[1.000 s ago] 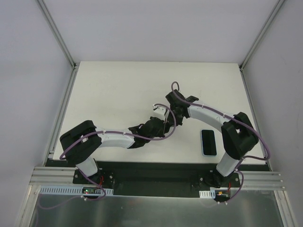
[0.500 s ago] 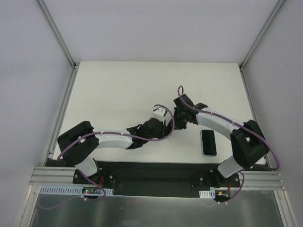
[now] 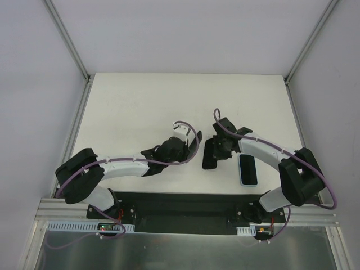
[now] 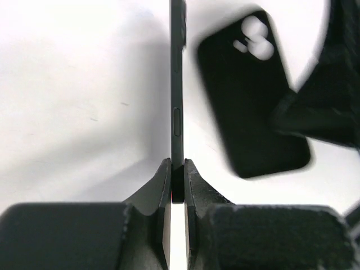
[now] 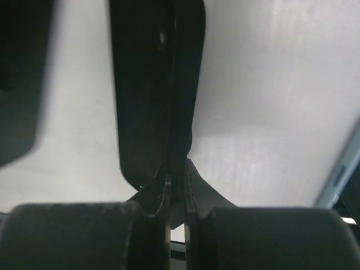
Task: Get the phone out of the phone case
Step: Remove the phone case from the phone, then place the phone case at the center of the board, then place the phone at the center of the board, then pick up the phone at the center of the board, then adjust the phone.
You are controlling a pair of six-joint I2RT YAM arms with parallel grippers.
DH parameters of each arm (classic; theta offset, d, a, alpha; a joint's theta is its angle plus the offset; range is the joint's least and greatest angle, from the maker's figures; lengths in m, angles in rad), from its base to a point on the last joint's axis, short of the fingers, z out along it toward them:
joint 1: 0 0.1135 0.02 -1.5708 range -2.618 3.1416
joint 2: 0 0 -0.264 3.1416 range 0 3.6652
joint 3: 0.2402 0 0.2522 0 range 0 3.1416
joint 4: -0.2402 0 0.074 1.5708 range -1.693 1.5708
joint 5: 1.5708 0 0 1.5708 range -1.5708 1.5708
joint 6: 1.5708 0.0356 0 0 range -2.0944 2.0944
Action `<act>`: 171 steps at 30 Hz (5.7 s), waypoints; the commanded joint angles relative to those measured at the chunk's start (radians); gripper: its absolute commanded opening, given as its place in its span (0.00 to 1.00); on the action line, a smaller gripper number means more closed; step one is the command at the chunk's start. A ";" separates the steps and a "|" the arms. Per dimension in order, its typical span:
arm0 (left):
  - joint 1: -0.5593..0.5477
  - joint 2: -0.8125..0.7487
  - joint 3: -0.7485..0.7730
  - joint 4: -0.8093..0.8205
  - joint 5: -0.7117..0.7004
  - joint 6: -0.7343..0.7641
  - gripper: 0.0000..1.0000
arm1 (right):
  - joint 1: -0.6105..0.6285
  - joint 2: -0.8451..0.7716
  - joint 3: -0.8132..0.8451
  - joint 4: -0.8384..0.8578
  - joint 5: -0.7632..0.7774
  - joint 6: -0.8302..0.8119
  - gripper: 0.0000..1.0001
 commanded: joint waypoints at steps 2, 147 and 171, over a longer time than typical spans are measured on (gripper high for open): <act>0.042 -0.064 0.010 -0.051 -0.059 0.051 0.00 | -0.020 -0.021 -0.069 -0.254 0.157 -0.179 0.01; 0.470 0.209 0.141 0.044 1.042 -0.586 0.91 | 0.107 -0.155 -0.014 0.033 -0.232 0.031 0.26; 0.384 0.298 0.098 0.204 1.096 -0.650 0.59 | 0.158 -0.046 0.118 -0.015 -0.197 0.042 0.26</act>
